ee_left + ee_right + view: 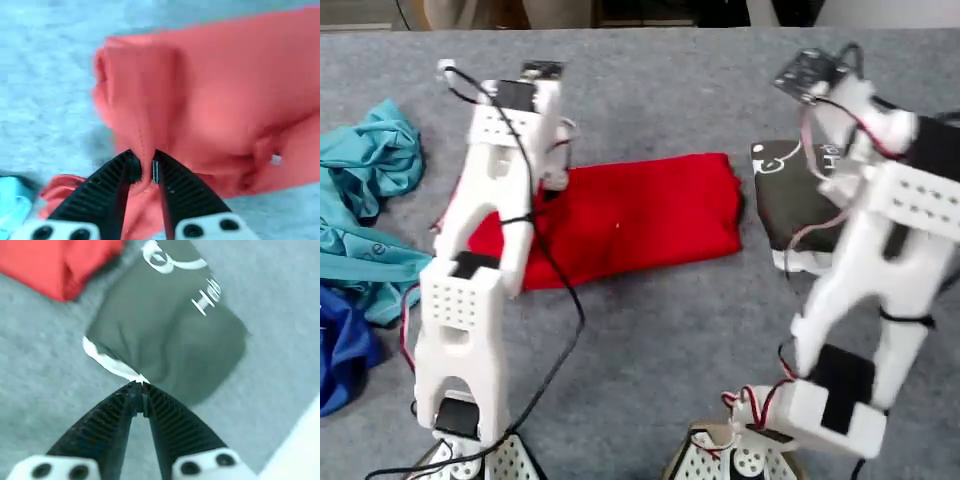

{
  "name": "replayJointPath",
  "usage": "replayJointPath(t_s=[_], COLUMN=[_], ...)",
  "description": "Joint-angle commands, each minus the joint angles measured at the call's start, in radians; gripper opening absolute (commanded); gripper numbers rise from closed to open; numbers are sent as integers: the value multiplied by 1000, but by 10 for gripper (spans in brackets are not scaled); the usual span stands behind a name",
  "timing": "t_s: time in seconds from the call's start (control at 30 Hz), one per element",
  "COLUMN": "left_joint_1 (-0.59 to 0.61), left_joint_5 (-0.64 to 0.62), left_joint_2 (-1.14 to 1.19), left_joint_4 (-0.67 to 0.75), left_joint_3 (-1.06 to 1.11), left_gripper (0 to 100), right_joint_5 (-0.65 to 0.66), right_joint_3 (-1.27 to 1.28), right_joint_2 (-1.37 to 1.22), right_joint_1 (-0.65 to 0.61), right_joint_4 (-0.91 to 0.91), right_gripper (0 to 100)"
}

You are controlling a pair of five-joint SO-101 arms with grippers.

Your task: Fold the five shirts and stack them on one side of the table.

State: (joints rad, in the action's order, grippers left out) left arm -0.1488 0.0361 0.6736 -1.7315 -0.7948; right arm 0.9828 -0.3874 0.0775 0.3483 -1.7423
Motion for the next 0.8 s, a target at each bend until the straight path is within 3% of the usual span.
replayJointPath(t_s=[0.0, 0.3, 0.53, 0.77], left_joint_1=[-81, -239, -374, -434], left_joint_5=[-77, -344, -425, -462], left_joint_2=[-18, -21, -18, -16], left_joint_4=[-11, 160, 322, 427], left_joint_3=[-58, -58, -129, -178], left_gripper=[18, 18, 18, 18], right_joint_5=[48, -55, -52, -51], right_joint_3=[-4, 128, 328, 467], right_joint_2=[90, 231, 332, 409], right_joint_1=[94, 223, 286, 298], right_joint_4=[18, -38, 40, 91], right_gripper=[3, 3, 3, 3])
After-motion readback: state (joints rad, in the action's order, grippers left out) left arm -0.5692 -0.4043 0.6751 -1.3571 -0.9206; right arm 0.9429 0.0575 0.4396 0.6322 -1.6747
